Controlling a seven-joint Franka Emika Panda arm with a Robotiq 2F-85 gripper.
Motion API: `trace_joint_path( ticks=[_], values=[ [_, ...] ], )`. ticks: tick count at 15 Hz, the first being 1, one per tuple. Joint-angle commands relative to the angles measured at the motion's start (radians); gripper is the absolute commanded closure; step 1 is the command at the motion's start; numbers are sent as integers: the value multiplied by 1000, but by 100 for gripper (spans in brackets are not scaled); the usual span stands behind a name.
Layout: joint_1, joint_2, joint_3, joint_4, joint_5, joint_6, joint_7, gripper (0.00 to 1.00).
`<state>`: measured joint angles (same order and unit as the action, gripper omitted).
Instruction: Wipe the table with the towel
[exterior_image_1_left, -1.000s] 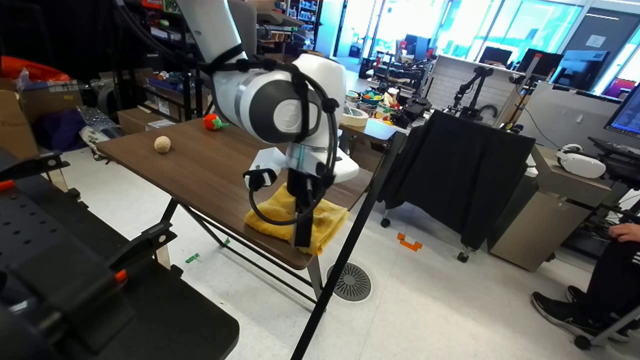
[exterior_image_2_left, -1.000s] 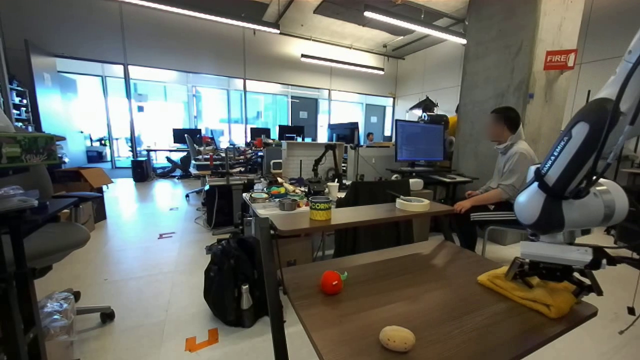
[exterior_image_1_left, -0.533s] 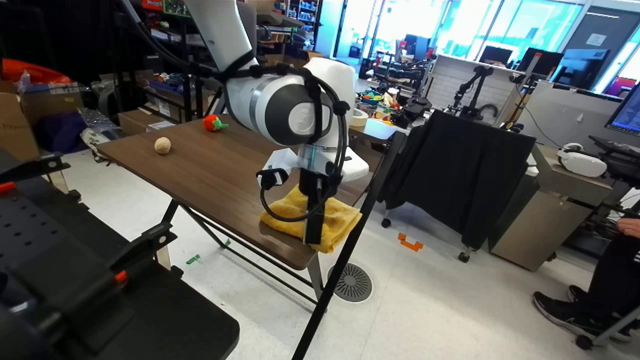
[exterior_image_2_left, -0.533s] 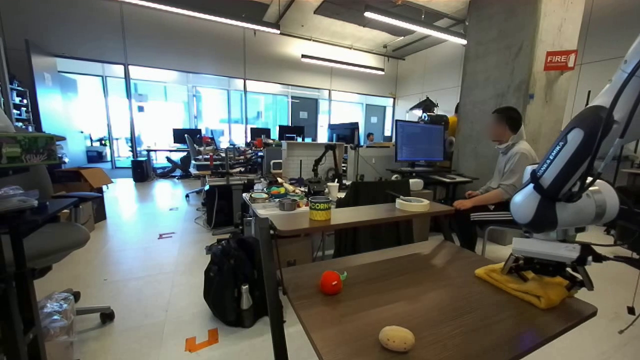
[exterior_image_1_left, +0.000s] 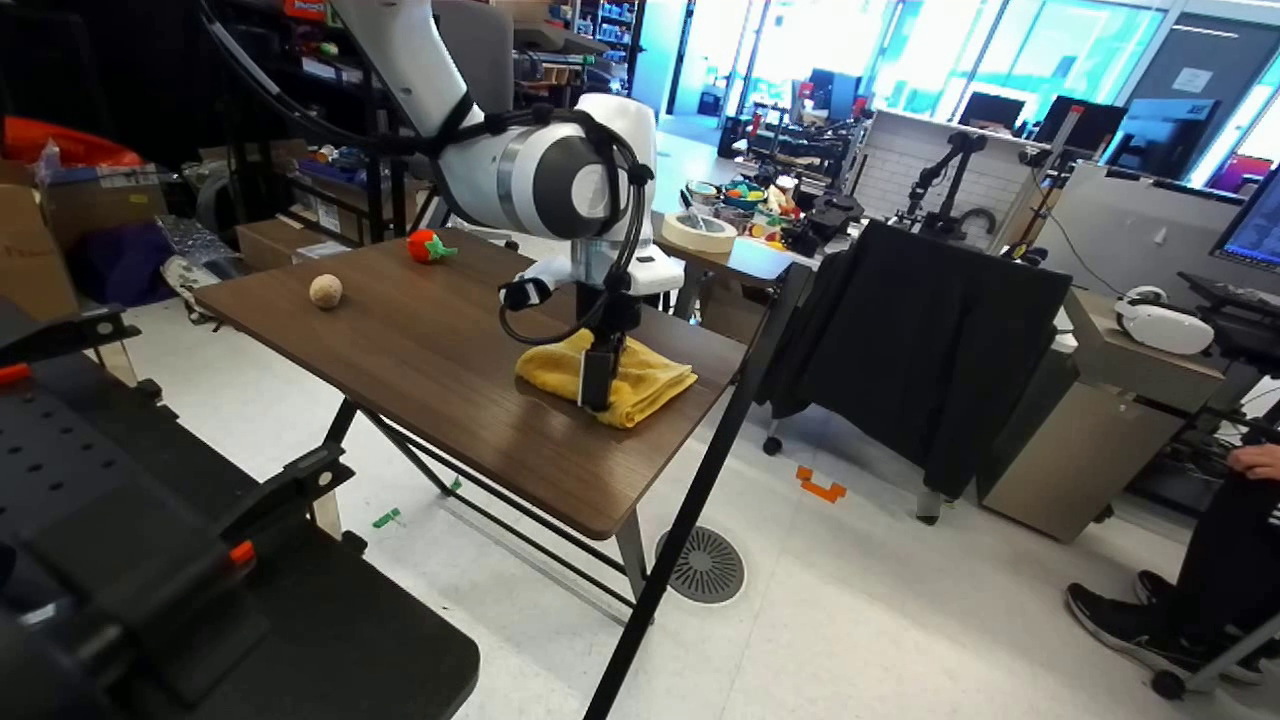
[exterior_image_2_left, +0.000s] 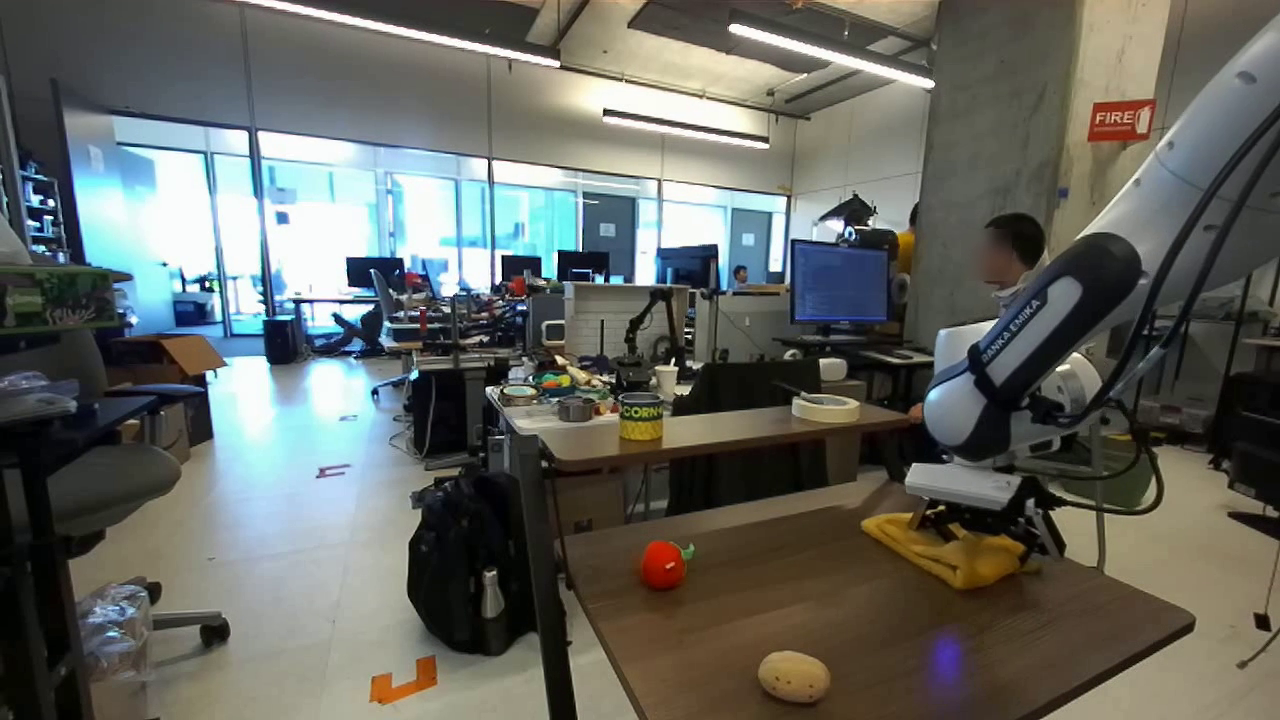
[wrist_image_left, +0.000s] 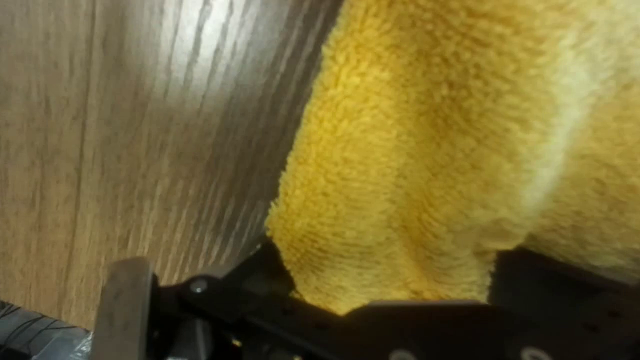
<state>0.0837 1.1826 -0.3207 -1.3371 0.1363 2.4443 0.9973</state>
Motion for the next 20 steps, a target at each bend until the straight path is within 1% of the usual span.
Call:
trace_joint_path(
  ticks=[1, 2, 3, 4, 5, 7, 8, 10, 15, 19, 20],
  values=[
    [-67, 151, 18, 229, -23, -124, 91, 0],
    [-95, 155, 46, 269, -17, -172, 76, 0],
    [-114, 143, 77, 281, -15, -212, 36, 0],
    [-70, 60, 48, 167, -38, -154, 65, 0],
    [-89, 68, 62, 195, -35, -183, 58, 0],
    [-108, 79, 76, 223, -31, -199, 51, 0],
    [-116, 46, 99, 173, -27, -207, -102, 0],
    [-125, 11, 124, 110, -17, -148, -211, 0],
    [-127, -97, 170, -41, -22, -109, -479, 0],
    [-136, -151, 185, -103, -47, -139, -691, 0],
    [-140, -173, 195, -125, -48, -177, -734, 0]
  ],
)
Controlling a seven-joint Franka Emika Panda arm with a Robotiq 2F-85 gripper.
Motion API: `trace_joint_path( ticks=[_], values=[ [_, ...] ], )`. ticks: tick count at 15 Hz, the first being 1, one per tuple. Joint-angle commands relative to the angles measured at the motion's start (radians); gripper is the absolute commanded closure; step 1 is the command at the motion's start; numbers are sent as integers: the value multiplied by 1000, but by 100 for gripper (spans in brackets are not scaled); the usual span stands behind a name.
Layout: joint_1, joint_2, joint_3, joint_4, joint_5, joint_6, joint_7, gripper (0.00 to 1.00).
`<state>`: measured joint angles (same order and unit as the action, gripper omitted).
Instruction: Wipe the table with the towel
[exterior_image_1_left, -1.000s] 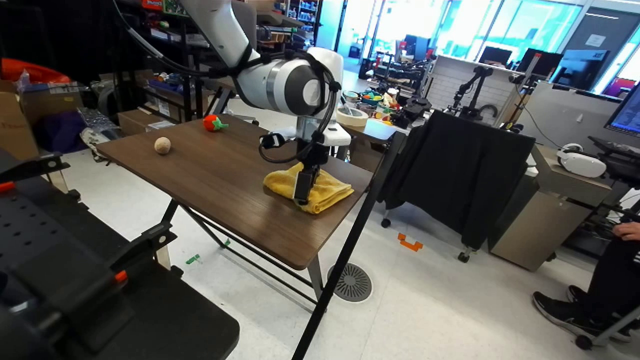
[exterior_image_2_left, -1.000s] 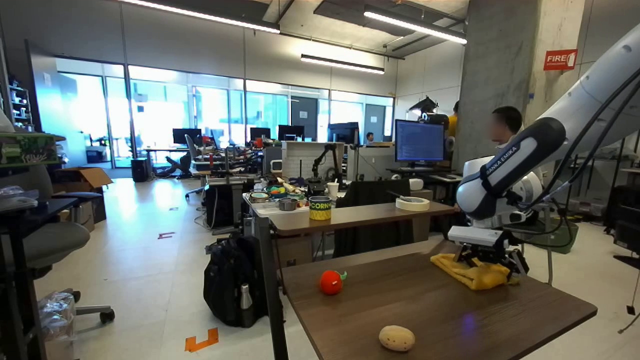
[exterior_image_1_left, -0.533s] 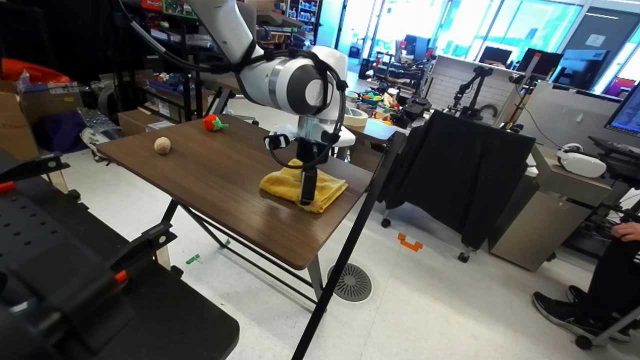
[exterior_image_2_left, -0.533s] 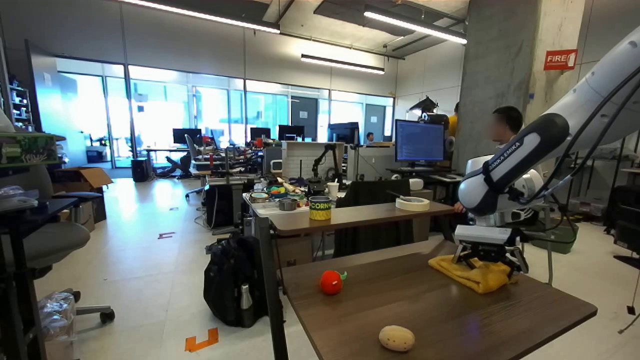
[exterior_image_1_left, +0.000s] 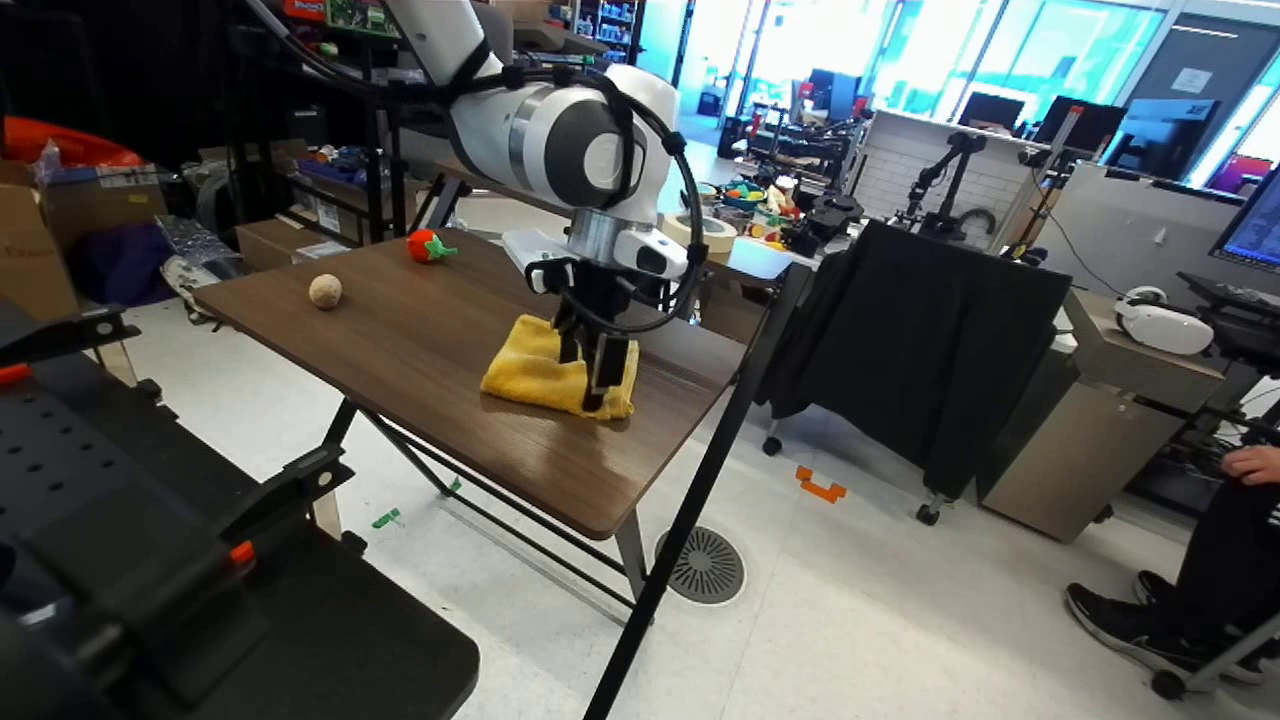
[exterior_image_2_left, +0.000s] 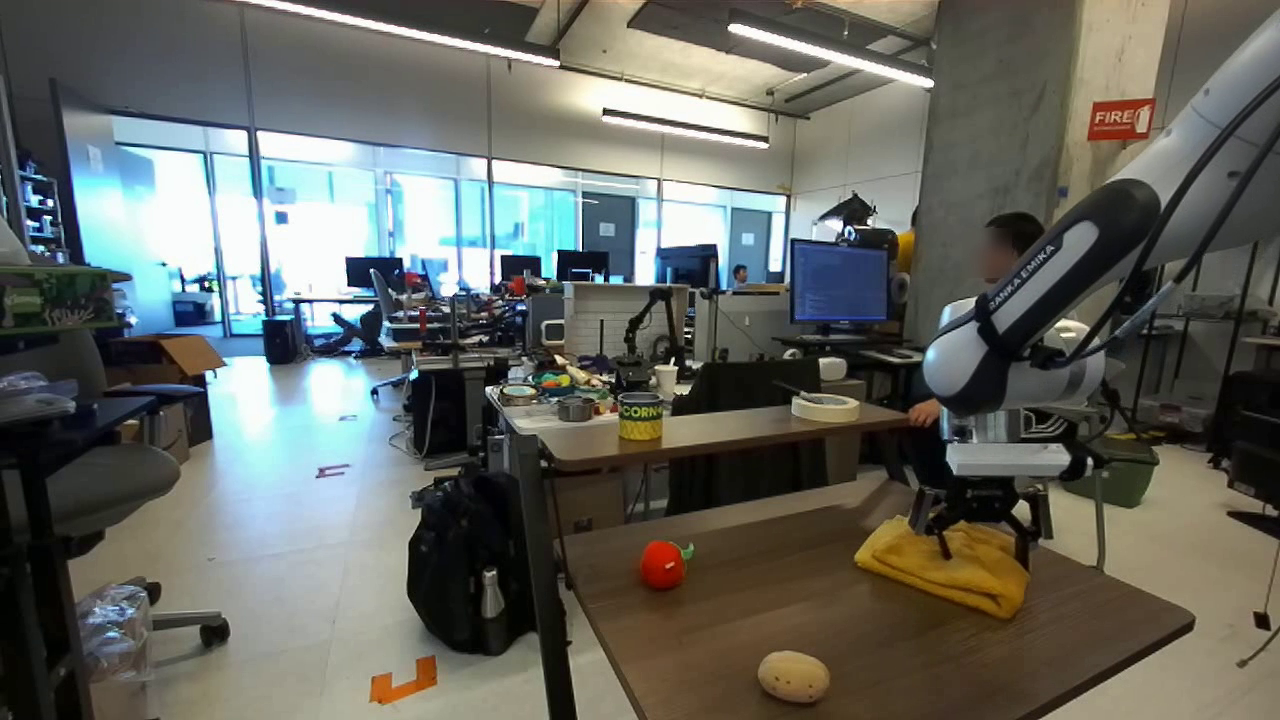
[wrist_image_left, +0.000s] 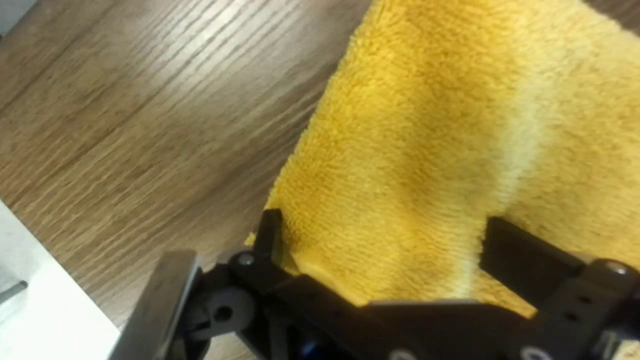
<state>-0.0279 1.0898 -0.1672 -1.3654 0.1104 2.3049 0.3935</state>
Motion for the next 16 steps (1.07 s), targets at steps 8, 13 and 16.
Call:
trace_joint_path(
  ticks=[8, 13, 16],
  values=[
    [-3, -25, 16, -45, -24, -8, -92, 0],
    [22, 123, -31, 152, 3, 10, 150, 0],
    [26, 177, -45, 279, 7, -49, 292, 0]
  ],
)
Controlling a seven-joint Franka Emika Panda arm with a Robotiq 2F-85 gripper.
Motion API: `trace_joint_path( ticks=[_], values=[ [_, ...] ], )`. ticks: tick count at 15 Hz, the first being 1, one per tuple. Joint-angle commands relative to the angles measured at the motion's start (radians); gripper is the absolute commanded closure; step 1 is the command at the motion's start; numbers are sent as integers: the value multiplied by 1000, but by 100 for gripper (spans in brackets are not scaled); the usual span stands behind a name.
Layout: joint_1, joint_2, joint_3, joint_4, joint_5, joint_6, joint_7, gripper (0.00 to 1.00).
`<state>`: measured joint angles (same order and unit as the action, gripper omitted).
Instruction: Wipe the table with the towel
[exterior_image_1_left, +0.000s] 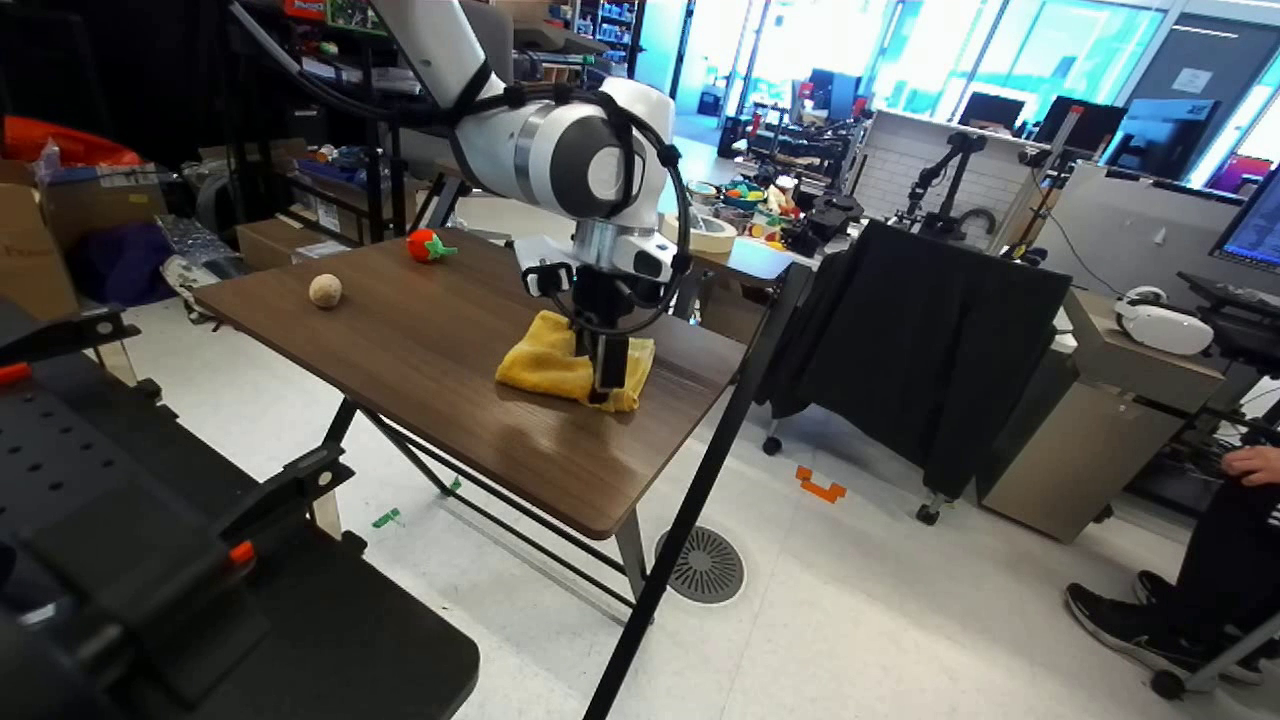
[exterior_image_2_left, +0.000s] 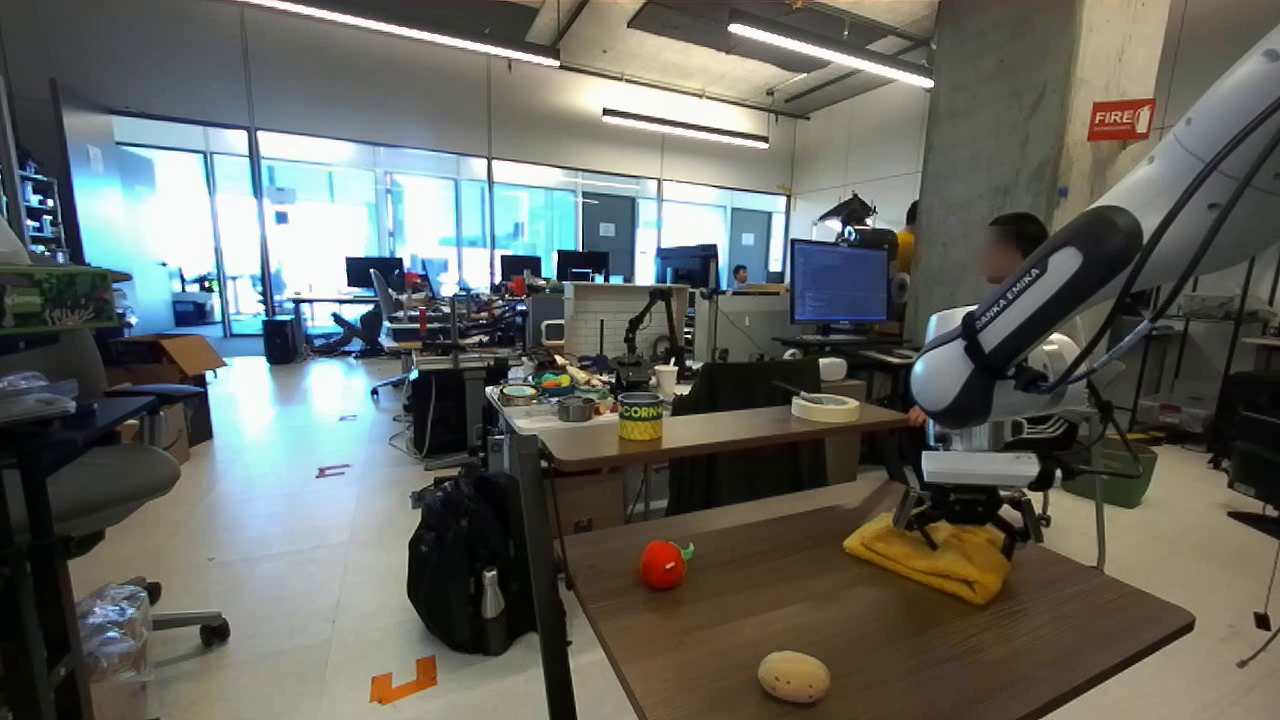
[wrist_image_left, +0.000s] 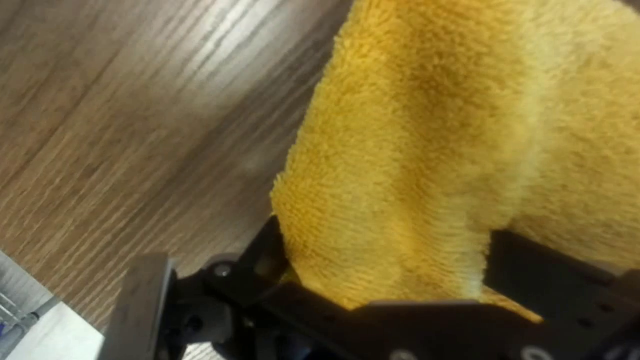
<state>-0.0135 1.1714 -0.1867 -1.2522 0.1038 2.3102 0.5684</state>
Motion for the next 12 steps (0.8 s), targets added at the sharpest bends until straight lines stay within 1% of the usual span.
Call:
trace_joint_path(
  ticks=[1, 3, 6, 8, 11, 12],
  values=[
    [15, 112, -21, 208, 11, -72, 158, 0],
    [32, 135, -5, 271, -2, -101, 213, 0],
    [75, 167, 26, 348, -18, -150, 243, 0],
    [109, 194, 46, 387, -27, -183, 247, 0],
    [144, 223, 84, 426, -32, -250, 220, 0],
    [155, 233, 87, 442, -39, -268, 218, 0]
  ],
)
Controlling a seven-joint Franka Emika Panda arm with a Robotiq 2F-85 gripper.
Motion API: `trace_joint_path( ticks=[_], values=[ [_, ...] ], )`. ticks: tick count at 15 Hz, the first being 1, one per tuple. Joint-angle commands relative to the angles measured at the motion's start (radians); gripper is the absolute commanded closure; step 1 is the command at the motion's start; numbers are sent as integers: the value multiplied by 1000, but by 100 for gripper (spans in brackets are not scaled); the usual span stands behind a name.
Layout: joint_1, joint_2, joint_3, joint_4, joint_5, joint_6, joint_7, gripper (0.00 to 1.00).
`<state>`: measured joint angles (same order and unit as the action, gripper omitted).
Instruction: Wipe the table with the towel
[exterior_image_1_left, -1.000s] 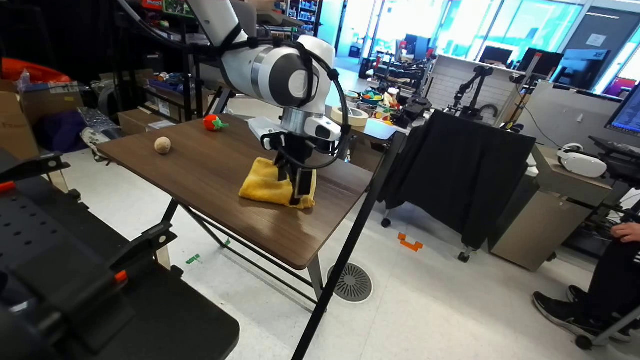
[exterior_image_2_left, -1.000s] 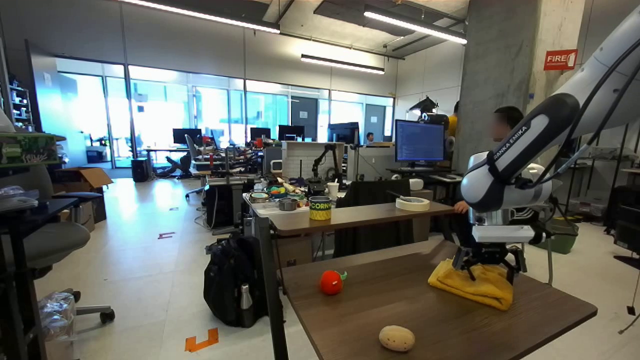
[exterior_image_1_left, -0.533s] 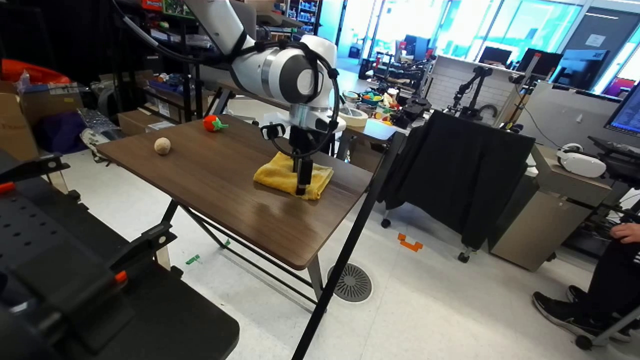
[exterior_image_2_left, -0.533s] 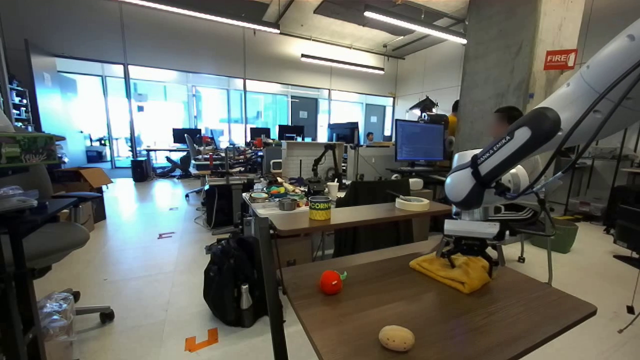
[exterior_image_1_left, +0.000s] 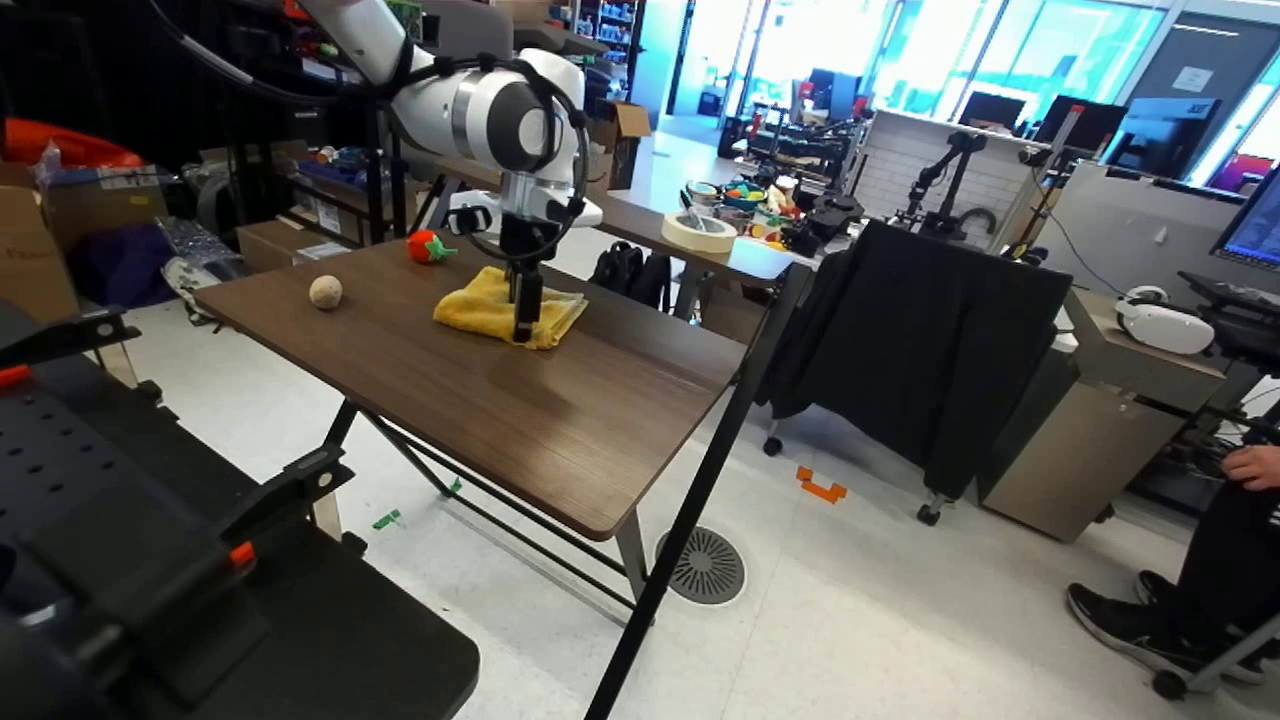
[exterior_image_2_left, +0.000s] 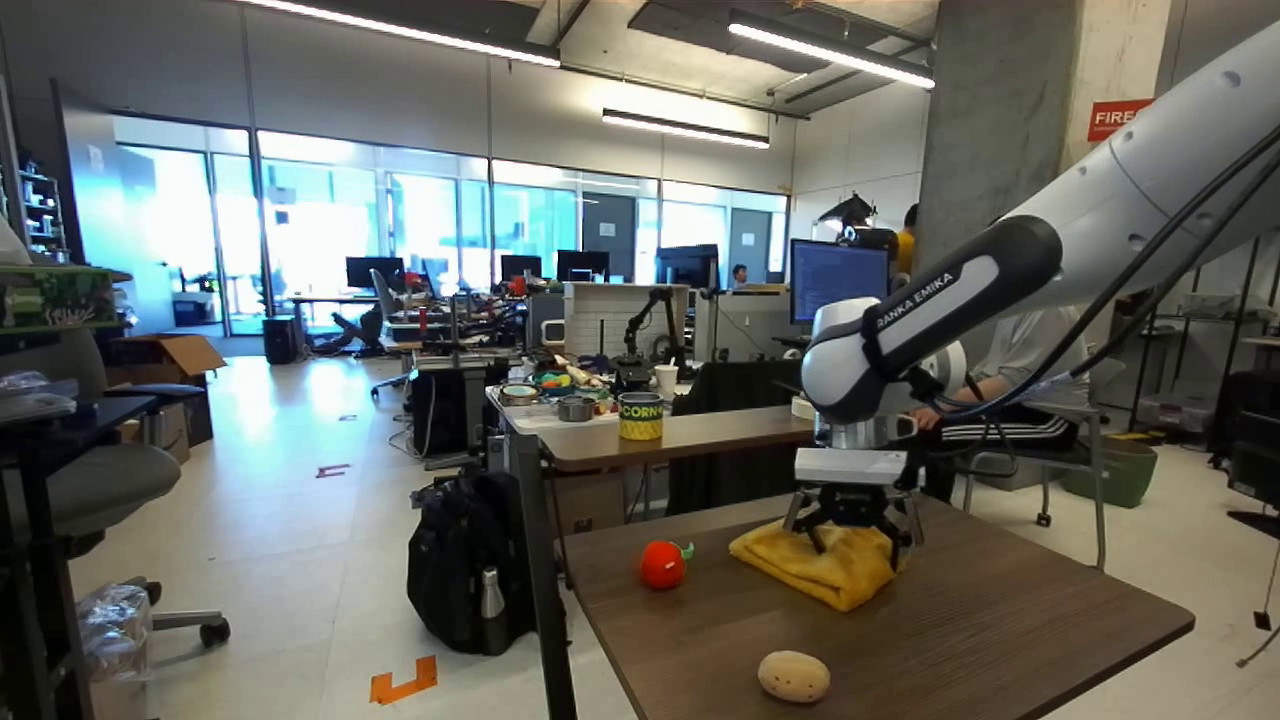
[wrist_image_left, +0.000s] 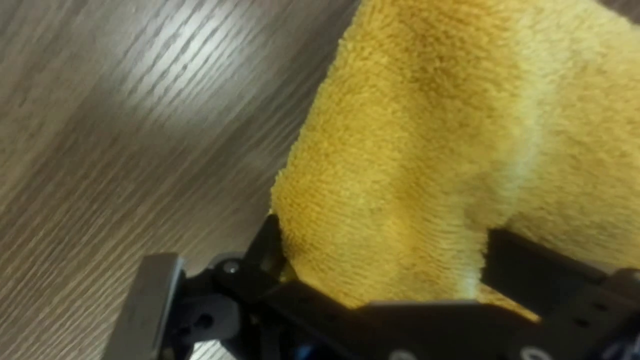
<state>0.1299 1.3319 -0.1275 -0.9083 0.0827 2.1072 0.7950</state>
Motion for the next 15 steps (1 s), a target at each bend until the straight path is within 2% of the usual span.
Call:
trace_joint_path(
  ticks=[1, 4, 7, 10, 13, 15],
  values=[
    [19, 83, 26, 114, -25, -79, -5, 0],
    [1, 110, -10, 176, -56, -112, 15, 0],
    [-65, 113, -58, 205, -76, -156, 28, 0],
    [-152, 112, -100, 225, -98, -256, 19, 0],
    [-228, 106, -84, 257, -98, -364, -55, 0],
    [-241, 106, -72, 287, -95, -377, -85, 0]
  ],
)
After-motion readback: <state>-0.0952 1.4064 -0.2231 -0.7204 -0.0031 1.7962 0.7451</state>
